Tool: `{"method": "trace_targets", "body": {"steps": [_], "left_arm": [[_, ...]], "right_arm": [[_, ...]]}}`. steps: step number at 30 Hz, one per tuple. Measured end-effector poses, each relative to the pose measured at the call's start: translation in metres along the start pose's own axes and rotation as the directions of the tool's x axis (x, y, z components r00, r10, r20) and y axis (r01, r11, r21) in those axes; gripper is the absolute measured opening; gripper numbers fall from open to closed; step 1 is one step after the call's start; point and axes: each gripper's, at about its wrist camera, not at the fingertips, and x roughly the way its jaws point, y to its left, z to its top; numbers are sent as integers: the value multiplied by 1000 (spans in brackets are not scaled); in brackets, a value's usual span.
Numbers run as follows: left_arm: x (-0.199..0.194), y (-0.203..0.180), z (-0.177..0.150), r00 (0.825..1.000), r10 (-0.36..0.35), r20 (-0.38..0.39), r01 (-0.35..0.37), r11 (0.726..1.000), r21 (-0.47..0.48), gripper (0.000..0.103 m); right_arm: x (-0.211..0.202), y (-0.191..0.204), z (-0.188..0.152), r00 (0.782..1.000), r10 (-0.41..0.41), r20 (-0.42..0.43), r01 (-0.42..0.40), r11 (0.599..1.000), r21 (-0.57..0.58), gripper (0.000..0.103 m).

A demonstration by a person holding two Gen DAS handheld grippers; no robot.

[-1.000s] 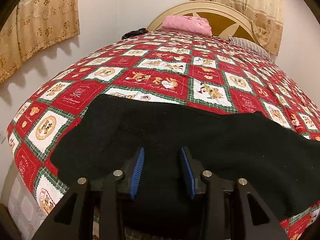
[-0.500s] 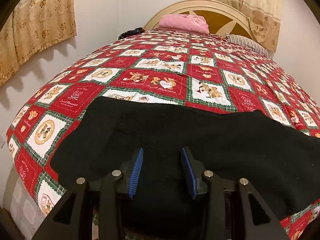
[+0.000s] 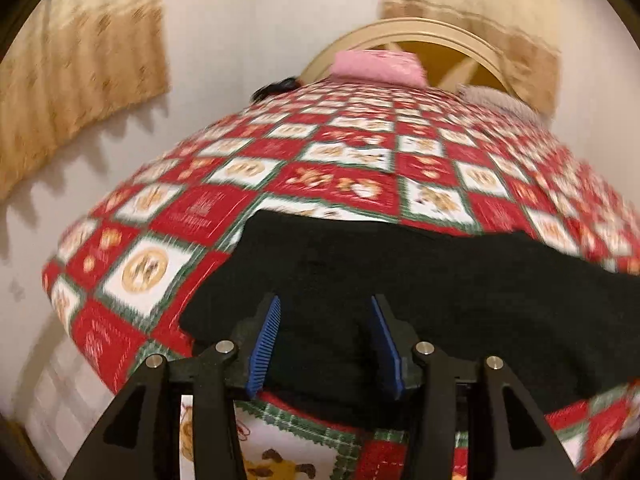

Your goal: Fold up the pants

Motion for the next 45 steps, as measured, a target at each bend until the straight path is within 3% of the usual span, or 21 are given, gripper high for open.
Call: {"method": "trace_targets", "body": {"steps": [1,2,4,6,8,10,12,14,15,16,18,21,27,28,31,32,34,38,41,43,45], "left_arm": [[1,-2,-1,1000,24,0,-24,1000,19,48],[2,1,0,1000,29,-3,-29,999,15,48],[0,15,3,1000,5,-11,-5,1000,-26,48],[-7,37,7,1000,-6,-12,5,997,-74,48],[-16,57,7,1000,14,-9,-15,995,-100,48],[-27,78,2,1000,29,-5,-30,991,-131,48],[-33,94,-5,1000,23,-13,-25,986,-167,48],[-35,107,-14,999,-8,-34,0,976,-216,48],[-34,113,-19,998,-52,-47,39,969,-244,48],[-33,116,-22,995,-89,-53,72,963,-261,48],[-29,117,-27,985,-160,-56,137,946,-294,48],[-18,110,-27,966,-251,-63,217,918,-331,48],[6,98,-14,927,-372,-48,325,861,-393,48],[10,96,-11,928,-368,-54,318,861,-398,48],[9,87,-6,938,-343,-47,300,875,-380,48],[8,87,-6,940,-339,-43,298,876,-379,48],[6,85,-4,942,-335,-30,299,875,-381,48],[8,82,-3,941,-337,-31,299,871,-390,48],[13,81,-3,936,-346,-61,292,862,-415,48],[13,82,-3,932,-356,-65,297,853,-429,48],[14,84,-3,930,-362,-65,298,846,-442,48]], "right_arm": [[12,15,-2,997,72,-25,-72,997,4,26],[32,40,-3,980,189,-63,-188,982,21,26],[51,79,-8,939,329,-100,-328,944,27,26],[64,131,-17,870,473,-139,-477,879,5,29],[71,183,-29,799,569,-195,-587,808,-45,43],[73,219,-38,759,609,-228,-642,759,-107,55],[72,258,-50,726,634,-267,-685,700,-200,55],[73,285,-60,711,631,-310,-702,661,-265,45],[74,294,-63,711,621,-329,-702,650,-291,24],[76,303,-66,707,612,-354,-706,637,-308,16],[87,318,-72,688,601,-408,-724,605,-331,16],[93,323,-81,713,558,-425,-700,608,-374,17],[95,302,-83,718,537,-443,-690,634,-350,35],[94,302,-83,723,530,-443,-684,637,-355,42],[93,297,-85,748,504,-432,-659,645,-388,46],[93,296,-86,755,494,-431,-651,646,-399,44],[93,296,-86,784,465,-412,-617,660,-429,22],[102,296,-79,786,464,-408,-612,681,-403,18],[100,301,-80,776,479,-411,-627,658,-417,25],[95,303,-84,771,483,-416,-635,635,-440,42],[90,307,-91,790,462,-402,-613,609,-504,42]]}}
